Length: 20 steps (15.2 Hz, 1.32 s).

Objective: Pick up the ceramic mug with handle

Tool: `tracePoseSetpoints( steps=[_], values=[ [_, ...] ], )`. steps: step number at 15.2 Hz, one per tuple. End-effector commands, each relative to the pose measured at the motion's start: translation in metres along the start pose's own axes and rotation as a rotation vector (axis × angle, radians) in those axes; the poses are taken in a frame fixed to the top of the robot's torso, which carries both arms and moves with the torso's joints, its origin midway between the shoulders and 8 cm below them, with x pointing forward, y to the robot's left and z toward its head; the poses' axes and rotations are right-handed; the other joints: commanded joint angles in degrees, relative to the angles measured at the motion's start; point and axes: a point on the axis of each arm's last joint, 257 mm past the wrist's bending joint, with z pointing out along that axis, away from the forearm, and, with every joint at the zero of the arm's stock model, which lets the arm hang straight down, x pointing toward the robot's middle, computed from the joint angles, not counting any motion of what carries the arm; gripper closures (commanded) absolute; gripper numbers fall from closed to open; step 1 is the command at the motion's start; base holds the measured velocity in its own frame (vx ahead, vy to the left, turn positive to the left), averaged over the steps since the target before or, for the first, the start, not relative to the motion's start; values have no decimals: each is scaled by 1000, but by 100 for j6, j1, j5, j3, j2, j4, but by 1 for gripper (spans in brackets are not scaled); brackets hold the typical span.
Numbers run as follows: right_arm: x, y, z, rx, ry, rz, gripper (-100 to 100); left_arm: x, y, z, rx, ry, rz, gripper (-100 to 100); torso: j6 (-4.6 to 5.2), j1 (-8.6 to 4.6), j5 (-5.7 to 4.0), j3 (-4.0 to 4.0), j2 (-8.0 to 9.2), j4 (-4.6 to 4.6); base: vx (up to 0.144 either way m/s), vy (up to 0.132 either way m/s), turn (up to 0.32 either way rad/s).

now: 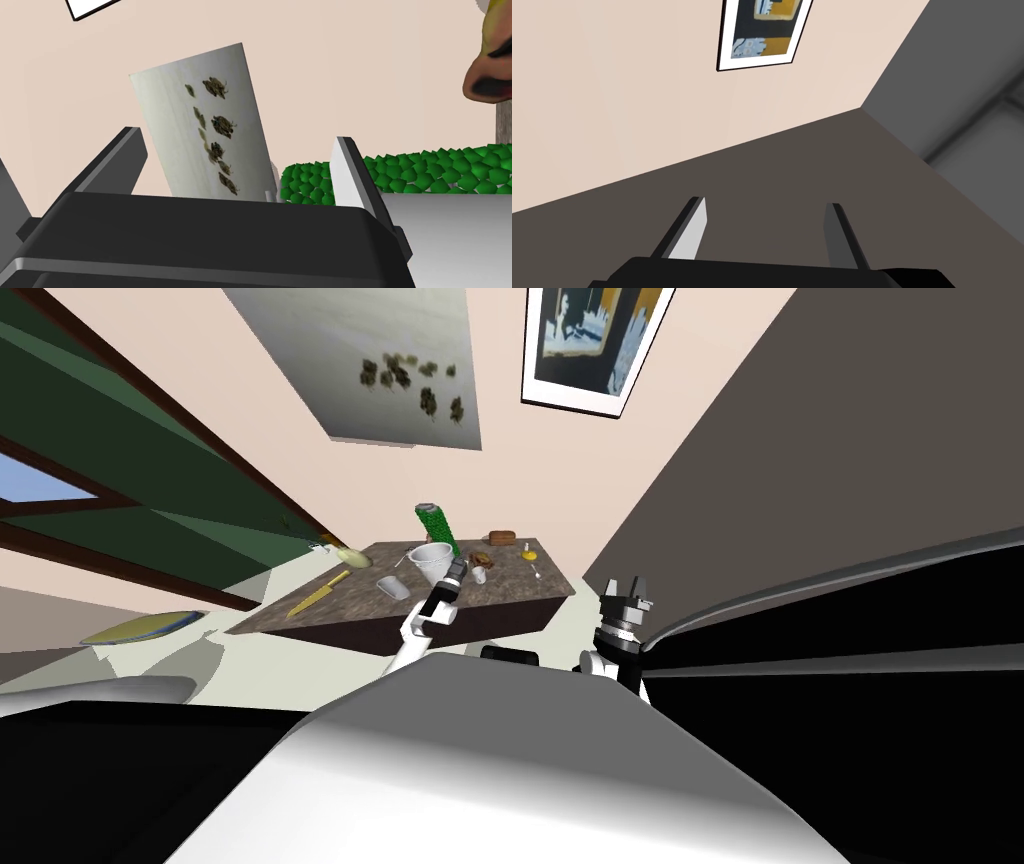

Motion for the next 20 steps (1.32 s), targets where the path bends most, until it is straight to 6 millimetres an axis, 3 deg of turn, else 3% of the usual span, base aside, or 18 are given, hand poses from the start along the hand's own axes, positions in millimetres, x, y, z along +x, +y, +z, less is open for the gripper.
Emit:
tracePoseSetpoints(
  steps=[1, 3, 5, 6, 8, 9, 12, 13, 15, 16, 18, 19, 20],
  values=[
    [0, 0, 0, 0, 0, 0, 0, -4, 18, 8, -53, 12, 14, -100, 0, 0, 0, 0, 0, 0, -43, -46, -127],
    [0, 0, 0, 0, 0, 0, 0, -10, 32, 20, -89, 22, 34, -100, -3, 2, 0, -1, -2, 0, -30, -31, -79],
    [0, 0, 0, 0, 0, 0, 0, -9, 42, 19, -123, 27, 34, -100, -1, 2, 0, -1, -1, 0, -32, -36, -98],
    [0, 0, 0, 0, 0, 0, 0, -17, 51, 30, -148, 32, 54, -100, -2, 2, 0, -1, -2, 0, -32, -36, -148],
    [0, 0, 0, 0, 0, 0, 0, -16, 64, 29, -190, 37, 54, -100, 0, 0, 0, -1, -2, 0, -33, -36, -107],
    [0, 0, 0, 0, 0, 0, 0, -26, 72, 39, -212, 38, 74, -100, -3, 2, 0, -1, -2, 0, -35, -37, -99],
    [0, 0, 0, 0, 0, 0, 0, -25, 86, 38, -260, 44, 73, -100, -3, 1, 0, -1, -2, 0, -27, -33, -65],
    [0, 0, 0, 0, 0, 0, 0, -36, 94, 49, -294, 44, 92, -100, -4, 5, 0, -2, -4, 0, -28, -35, -132],
    [0, 0, 0, 0, 0, 0, 0, -36, 108, 45, -333, 48, 92, -100, 0, 1, 0, -2, -4, -1, -28, -34, -109],
    [0, 0, 0, 0, 0, 0, 0, -49, 114, 57, -360, 43, 109, -100, -4, 4, 0, -2, -4, -1, -29, -41, -129],
    [0, 0, 0, 0, 0, 0, 0, -49, 129, 52, -409, 48, 108, -100, -1, 0, -1, -1, -3, 0, -27, -35, -97],
    [0, 0, 0, 0, 0, 0, 0, -64, 131, 64, -427, 39, 123, -100, -4, 3, 0, -2, -4, -1, -26, -38, -131],
    [0, 0, 0, 0, 0, 0, 0, -64, 143, 59, -462, 41, 122, -100, 0, 3, -1, -2, -4, 0, -29, -42, -154]
  ],
)
